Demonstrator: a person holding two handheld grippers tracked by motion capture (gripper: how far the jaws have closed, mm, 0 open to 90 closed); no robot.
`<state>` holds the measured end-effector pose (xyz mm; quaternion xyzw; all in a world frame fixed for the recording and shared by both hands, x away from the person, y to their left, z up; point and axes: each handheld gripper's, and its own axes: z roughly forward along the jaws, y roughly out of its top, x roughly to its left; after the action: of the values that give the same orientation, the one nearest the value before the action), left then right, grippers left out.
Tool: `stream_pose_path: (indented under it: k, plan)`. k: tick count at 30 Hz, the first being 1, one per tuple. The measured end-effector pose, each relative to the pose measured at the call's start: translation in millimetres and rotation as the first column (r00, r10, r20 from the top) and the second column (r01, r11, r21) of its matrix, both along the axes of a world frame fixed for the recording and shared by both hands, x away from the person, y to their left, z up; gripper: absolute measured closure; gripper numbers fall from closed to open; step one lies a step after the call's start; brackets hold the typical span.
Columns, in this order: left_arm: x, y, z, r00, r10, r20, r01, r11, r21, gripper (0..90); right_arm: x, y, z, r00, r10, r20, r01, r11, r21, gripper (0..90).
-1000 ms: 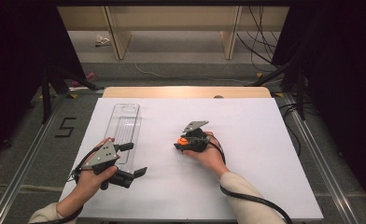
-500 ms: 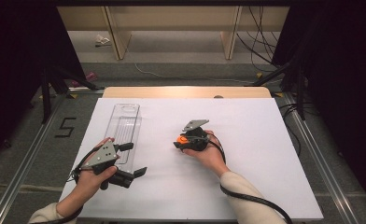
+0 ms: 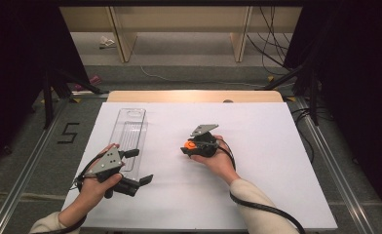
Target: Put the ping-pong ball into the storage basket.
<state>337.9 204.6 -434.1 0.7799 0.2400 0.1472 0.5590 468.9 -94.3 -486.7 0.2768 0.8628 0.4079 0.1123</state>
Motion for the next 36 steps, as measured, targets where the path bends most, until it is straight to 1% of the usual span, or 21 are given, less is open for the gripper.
stream_pose_path:
  k: [9, 33, 36]
  plan:
    - [0.0, -0.2, -0.1, 1.0000, -0.001, 0.000, 0.001, 1.0000, 0.000, 2.2, -0.4, 0.2, 3.8, 1.0000, 0.002, 0.009, -0.002, 1.000, 0.011, 51.5]
    - [-0.1, -0.3, 0.0, 1.0000, -0.002, 0.001, 0.002, 1.0000, 0.000, 2.3, -2.9, 3.9, 9.8, 0.9997, 0.014, 0.019, -0.014, 1.000, 0.020, 51.5]
    - [-0.2, -0.4, 0.1, 1.0000, -0.002, 0.002, 0.002, 1.0000, 0.001, 2.3, -2.9, 4.2, 11.2, 0.9995, 0.017, 0.026, -0.017, 1.000, 0.022, 51.5]
